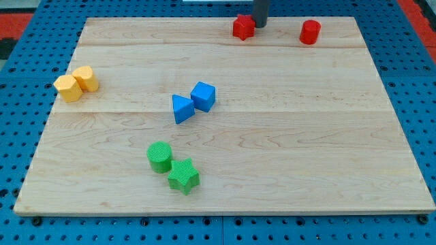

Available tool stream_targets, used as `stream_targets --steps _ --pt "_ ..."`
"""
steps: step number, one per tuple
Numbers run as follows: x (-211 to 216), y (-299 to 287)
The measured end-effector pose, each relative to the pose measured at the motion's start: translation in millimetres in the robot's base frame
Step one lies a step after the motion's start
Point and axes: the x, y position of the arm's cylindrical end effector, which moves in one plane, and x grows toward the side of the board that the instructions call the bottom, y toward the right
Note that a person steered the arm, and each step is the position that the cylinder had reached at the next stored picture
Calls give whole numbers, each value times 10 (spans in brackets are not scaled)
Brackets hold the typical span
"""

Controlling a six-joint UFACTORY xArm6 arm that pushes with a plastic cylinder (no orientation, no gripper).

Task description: Move the red star to the bottom left of the red circle

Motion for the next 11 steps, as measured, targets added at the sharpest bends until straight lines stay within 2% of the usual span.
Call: stream_targets --steps 1,2,3,4,5,6,7,8,9,10,11 --pt "10 -292" --pt "293 -407" --pt "179 -489" --pt "51 -860" --pt "400 -647" --pt "710 53" --pt "753 -235" --pt "615 -916" --pt "889 -1182" --pt "1029 -1002" --pt "1185 -525"
